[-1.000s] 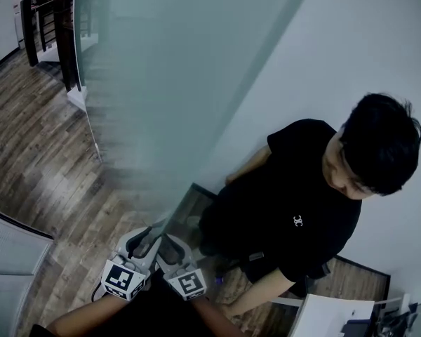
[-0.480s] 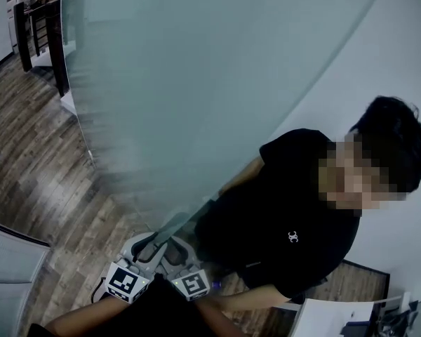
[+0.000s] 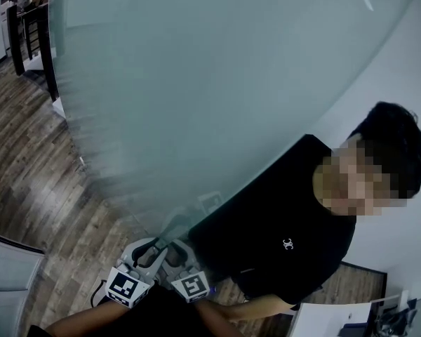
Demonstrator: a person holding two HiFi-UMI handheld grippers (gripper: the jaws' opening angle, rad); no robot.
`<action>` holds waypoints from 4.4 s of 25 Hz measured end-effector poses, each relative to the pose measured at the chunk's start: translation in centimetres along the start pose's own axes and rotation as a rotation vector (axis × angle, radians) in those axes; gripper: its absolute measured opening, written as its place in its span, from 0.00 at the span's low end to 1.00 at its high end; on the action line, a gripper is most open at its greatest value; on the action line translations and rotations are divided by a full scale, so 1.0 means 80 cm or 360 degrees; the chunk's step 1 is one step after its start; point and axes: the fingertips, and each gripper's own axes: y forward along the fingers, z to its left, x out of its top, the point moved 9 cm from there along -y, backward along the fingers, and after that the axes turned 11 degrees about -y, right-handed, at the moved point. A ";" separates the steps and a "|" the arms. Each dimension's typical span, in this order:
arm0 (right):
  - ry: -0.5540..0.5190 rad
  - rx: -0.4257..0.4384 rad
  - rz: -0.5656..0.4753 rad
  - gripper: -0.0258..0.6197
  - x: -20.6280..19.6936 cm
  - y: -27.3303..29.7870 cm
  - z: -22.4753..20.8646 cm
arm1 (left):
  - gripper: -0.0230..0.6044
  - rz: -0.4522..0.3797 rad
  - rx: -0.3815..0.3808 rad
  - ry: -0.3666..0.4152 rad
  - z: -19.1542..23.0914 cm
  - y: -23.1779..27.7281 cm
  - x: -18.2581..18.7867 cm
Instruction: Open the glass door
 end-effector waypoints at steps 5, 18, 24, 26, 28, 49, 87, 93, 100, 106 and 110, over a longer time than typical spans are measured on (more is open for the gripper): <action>0.0038 0.0006 -0.0021 0.28 0.000 0.002 -0.023 | 0.21 -0.0007 -0.0015 0.0002 -0.002 0.018 0.005; 0.0020 0.0039 -0.0035 0.27 -0.003 0.013 -0.066 | 0.08 -0.0094 0.0061 -0.0004 0.009 0.052 0.021; 0.0020 0.0034 -0.0053 0.26 -0.009 0.012 -0.080 | 0.08 -0.0083 0.0030 0.0032 0.007 0.069 0.027; 0.0026 0.0034 -0.0059 0.25 -0.010 0.014 -0.083 | 0.08 -0.0071 0.0036 0.0029 0.007 0.077 0.035; 0.0035 0.0021 -0.0063 0.22 -0.010 0.015 -0.086 | 0.06 -0.0065 0.0026 0.0019 0.011 0.083 0.032; 0.0082 -0.0087 -0.0058 0.14 -0.027 0.019 -0.152 | 0.04 -0.0041 0.0006 -0.0084 0.008 0.090 0.015; 0.0075 -0.0056 -0.0037 0.19 -0.068 0.060 -0.365 | 0.04 -0.0019 0.0015 -0.0144 0.023 0.085 0.011; 0.0074 -0.0013 -0.0051 0.19 -0.076 0.071 -0.385 | 0.04 -0.0016 0.0002 -0.0118 0.020 0.086 0.008; 0.0087 -0.0028 -0.0047 0.20 -0.076 0.081 -0.398 | 0.04 -0.0033 -0.0129 -0.0156 0.019 0.116 0.019; 0.0129 -0.0077 -0.0043 0.22 -0.075 0.082 -0.407 | 0.04 -0.0012 -0.0205 -0.0175 0.031 0.161 0.024; 0.0171 -0.0087 -0.0010 0.23 -0.075 0.084 -0.420 | 0.04 0.0001 -0.0274 -0.0187 0.032 0.196 0.030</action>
